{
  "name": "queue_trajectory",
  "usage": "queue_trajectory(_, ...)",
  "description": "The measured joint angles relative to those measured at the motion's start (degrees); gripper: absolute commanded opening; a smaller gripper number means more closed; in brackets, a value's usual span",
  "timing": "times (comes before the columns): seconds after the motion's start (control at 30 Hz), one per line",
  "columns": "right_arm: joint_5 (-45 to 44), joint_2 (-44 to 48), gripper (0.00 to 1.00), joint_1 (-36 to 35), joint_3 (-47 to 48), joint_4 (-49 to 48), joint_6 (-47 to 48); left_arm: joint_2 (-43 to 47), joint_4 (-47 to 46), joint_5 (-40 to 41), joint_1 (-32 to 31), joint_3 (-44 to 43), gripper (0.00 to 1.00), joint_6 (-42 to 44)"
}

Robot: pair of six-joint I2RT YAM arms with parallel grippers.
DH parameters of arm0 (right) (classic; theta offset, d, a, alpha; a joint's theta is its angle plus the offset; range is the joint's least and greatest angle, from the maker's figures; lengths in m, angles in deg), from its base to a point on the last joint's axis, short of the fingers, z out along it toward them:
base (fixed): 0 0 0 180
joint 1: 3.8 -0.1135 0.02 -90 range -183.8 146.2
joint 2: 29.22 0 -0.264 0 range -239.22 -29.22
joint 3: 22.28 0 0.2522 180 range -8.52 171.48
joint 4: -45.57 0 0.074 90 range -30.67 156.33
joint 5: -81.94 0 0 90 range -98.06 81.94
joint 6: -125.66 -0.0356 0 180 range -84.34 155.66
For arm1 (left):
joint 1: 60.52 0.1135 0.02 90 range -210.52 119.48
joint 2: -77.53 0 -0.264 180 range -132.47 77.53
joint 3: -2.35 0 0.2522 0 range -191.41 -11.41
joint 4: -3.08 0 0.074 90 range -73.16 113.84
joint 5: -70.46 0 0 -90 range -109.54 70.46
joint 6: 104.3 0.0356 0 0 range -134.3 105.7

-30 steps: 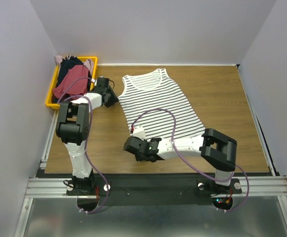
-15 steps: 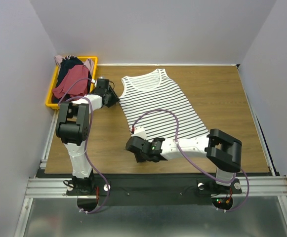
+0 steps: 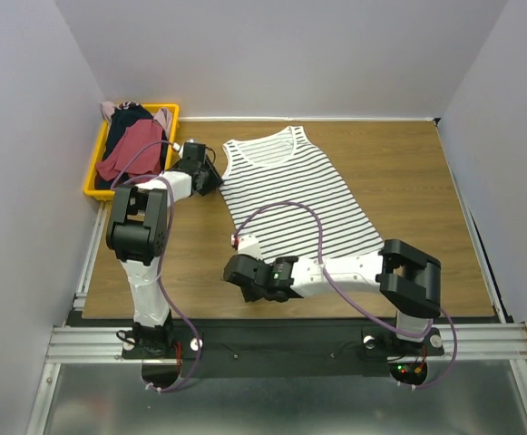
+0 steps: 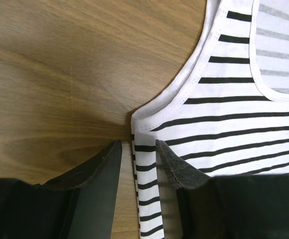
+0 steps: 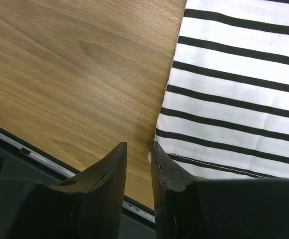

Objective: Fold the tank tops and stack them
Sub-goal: Fold the tank top

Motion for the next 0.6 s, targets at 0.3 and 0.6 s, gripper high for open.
queue_trajectory(0.3, -1.8, -1.7, 0.31, -0.5, 0.5, 2.8, -0.5, -0.7, 0.0, 0.5, -0.2, -0.9, 0.44, 0.4)
queue_trajectory(0.6, -2.3, -3.4, 0.32, -1.6, 0.8, 3.7, -0.8, -2.1, 0.0, 1.2, -0.6, -2.5, 0.37, 0.8)
